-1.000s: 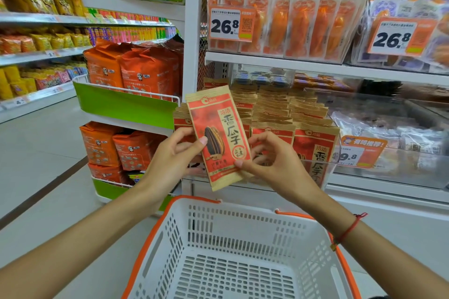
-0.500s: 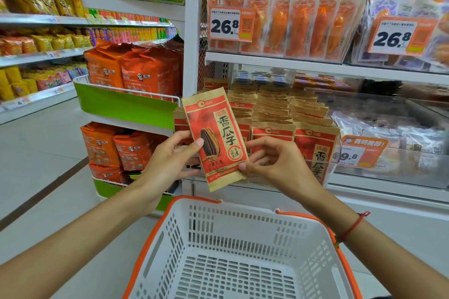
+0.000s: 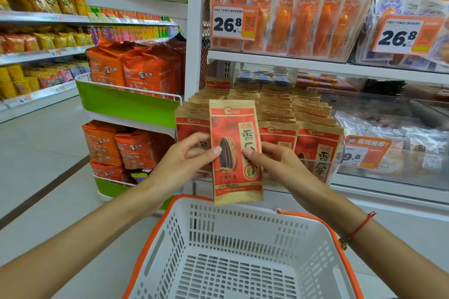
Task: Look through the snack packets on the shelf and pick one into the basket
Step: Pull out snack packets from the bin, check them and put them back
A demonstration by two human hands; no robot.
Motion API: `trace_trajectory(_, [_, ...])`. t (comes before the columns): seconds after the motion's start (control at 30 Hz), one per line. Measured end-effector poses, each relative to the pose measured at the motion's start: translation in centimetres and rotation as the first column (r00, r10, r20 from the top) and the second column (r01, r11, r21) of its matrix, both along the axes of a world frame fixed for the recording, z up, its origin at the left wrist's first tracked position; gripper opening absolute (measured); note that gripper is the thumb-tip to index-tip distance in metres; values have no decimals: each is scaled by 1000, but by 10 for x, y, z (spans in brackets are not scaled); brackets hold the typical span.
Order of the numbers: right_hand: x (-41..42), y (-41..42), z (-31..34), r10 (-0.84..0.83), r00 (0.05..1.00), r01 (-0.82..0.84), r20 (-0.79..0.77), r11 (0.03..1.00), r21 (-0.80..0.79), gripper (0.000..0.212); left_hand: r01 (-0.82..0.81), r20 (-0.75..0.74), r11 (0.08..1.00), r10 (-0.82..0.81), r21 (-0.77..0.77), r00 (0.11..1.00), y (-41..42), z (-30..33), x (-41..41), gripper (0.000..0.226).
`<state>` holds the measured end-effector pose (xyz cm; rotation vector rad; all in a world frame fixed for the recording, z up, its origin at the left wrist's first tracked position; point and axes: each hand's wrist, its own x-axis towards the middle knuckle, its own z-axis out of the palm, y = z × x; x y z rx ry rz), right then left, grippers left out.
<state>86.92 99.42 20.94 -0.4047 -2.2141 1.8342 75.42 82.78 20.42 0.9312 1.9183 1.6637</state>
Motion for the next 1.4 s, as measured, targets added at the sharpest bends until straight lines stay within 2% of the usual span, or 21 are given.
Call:
trace_trajectory(0.07, [1,-1,-1,-33,998,35,-52,999,29,25,-90,-23,996,91,26,996,1,-2,3,22])
trace_trajectory(0.13, [0,-4,-1,-83,989,98,-122,988,117,25,-260,-120,961,270,88,955,1,-4,7,24])
trace_trajectory(0.2, [-1,-9,-1,-117,977,149,-176,973,177,27,-323,-161,936,343,140,925,1,-2,13,21])
trace_trajectory(0.27, [-1,-13,1,-134,965,183,-226,959,215,29,-289,-150,949,306,125,940,1,1,18,13])
trace_trajectory(0.33, [0,-16,2,-145,954,224,-264,928,298,30,-246,-132,967,253,69,958,2,6,22,14])
trace_trajectory(0.5, [2,-26,-7,-136,927,326,-349,749,577,36,-87,43,995,89,-50,995,1,11,32,57])
trace_trajectory(0.57, [1,-29,-11,-124,916,364,-380,652,665,41,-82,85,997,82,-2,993,1,12,34,62])
trace_trajectory(0.6, [0,-29,-12,-117,916,365,-383,636,680,44,-95,98,995,92,24,991,1,12,34,61])
trace_trajectory(0.87, [0,-26,-14,37,921,268,-388,662,699,68,-51,64,992,44,113,997,-8,12,27,45])
trace_trajectory(1.03, [2,-23,-11,27,933,210,-359,768,605,44,73,1,995,-73,65,997,-12,14,21,34])
trace_trajectory(1.17, [-2,-18,-11,-32,930,249,-366,788,563,33,141,67,990,-142,24,988,-9,11,15,23])
trace_trajectory(1.3, [-4,-13,-6,-202,923,310,-326,893,327,43,233,137,972,-227,-30,964,-4,3,13,22])
trace_trajectory(1.4, [-4,-6,-5,-312,916,357,-253,920,160,30,270,180,961,-257,-51,949,0,-1,11,22])
